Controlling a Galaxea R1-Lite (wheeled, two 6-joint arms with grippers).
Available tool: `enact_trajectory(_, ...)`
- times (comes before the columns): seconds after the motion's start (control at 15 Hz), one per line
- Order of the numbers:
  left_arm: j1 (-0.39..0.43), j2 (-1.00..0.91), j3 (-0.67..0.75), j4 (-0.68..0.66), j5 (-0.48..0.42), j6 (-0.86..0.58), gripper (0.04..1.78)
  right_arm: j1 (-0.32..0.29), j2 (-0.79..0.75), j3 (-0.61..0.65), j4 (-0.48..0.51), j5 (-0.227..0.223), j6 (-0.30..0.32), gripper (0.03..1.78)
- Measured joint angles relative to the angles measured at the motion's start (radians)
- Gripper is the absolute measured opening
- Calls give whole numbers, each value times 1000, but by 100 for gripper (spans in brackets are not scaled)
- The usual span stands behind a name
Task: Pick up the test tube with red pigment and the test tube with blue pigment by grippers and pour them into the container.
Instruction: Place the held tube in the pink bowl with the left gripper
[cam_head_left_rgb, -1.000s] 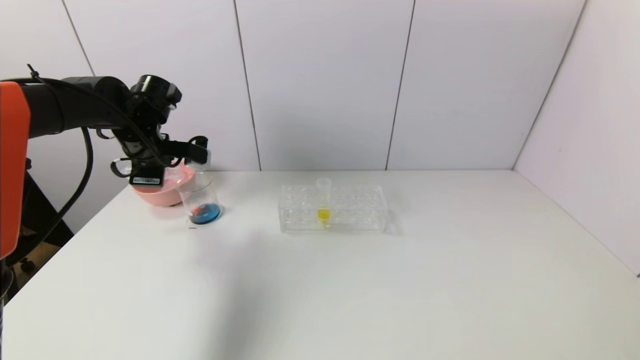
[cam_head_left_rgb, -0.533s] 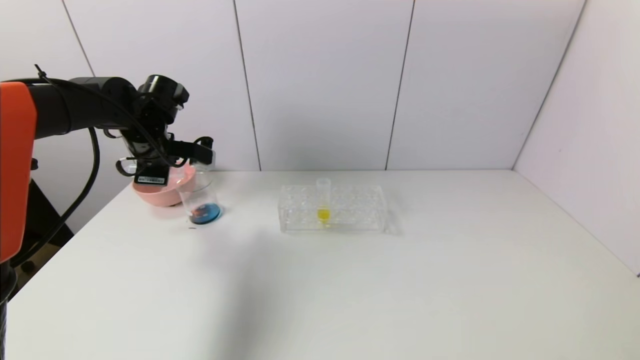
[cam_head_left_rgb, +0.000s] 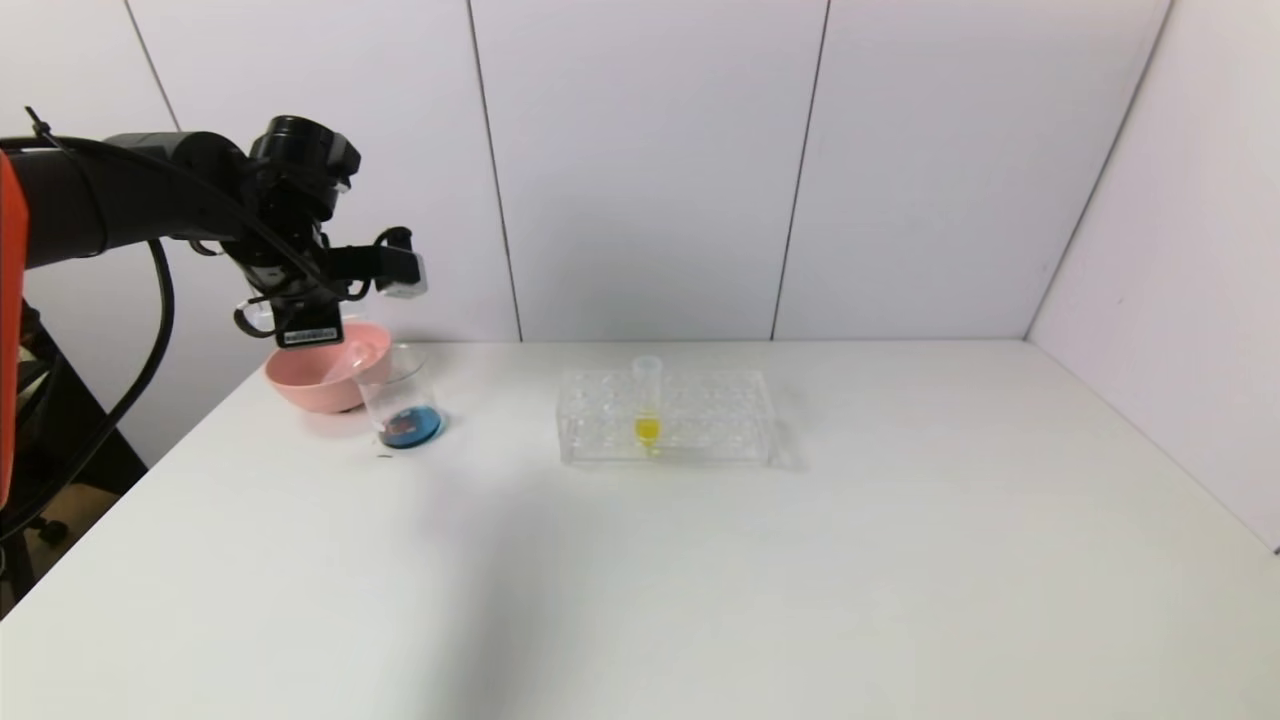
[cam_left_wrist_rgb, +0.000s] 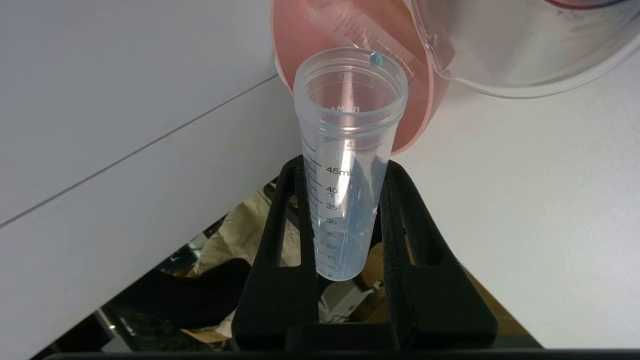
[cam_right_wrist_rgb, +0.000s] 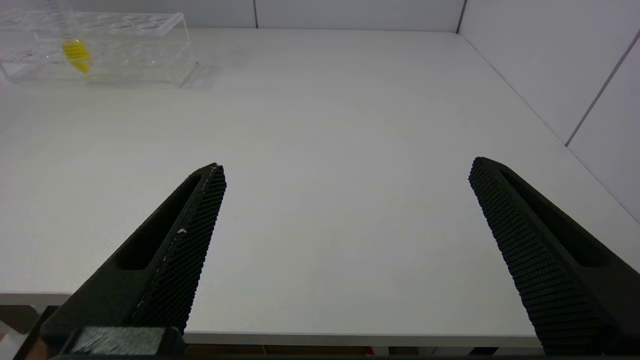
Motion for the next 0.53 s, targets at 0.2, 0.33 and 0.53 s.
enact_trajectory(0.2, 7, -23, 0, -64, -84, -226, 38, 0, 0, 0, 0, 0, 0, 178)
enact_trajectory(0.33, 20, -38, 0, -116, -150, -406, 38, 0, 0, 0, 0, 0, 0, 178)
enact_trajectory(0.53, 35, -54, 0, -194, -171, -691, 38, 0, 0, 0, 0, 0, 0, 178)
